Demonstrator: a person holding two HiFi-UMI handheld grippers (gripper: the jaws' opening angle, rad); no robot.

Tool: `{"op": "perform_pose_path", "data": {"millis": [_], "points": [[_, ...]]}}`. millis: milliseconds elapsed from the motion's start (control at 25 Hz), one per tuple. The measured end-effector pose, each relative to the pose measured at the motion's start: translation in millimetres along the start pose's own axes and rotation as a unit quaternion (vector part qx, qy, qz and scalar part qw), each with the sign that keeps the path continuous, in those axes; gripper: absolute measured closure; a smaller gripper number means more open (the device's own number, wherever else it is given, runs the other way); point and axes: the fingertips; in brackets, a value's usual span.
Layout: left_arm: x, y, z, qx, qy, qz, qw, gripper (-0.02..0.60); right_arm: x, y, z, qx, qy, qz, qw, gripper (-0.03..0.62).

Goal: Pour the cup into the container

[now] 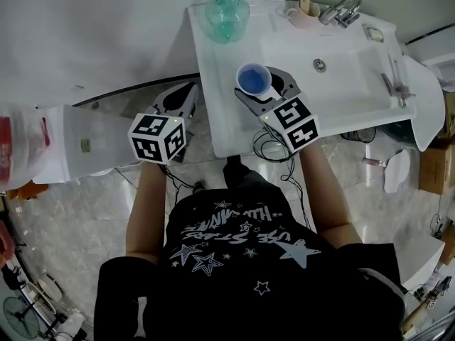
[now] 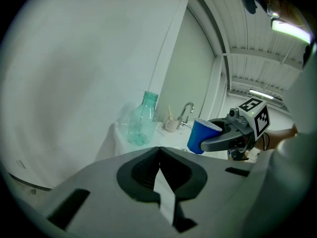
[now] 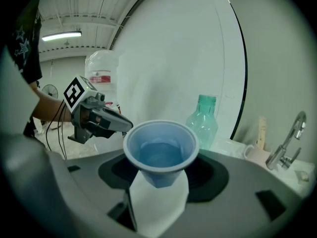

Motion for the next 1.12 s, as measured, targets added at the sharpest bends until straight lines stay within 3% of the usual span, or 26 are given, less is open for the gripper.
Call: {"op": "perform_pose_path", "data": {"millis": [560,1120], "points": [[28.8,-48.3,-0.6,0.012,-0.024,0.034,0.9991,0.572,-10.8,-39.3,51.4,-0.02,-0.002,0.026,0.999,0.319],[29.2,-77.2,3.6,0.028,-0.02,0.06,0.9976,0.572,-47.5,-80.1,56.2,-0.009,0.003,0.041,0.999,0.318]]}}
Point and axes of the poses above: the fingertips, and each gripper's own axes: x backward along the fingers, z to its left, y out of its top, and after that the axes turned 1 degree about y, right-handed
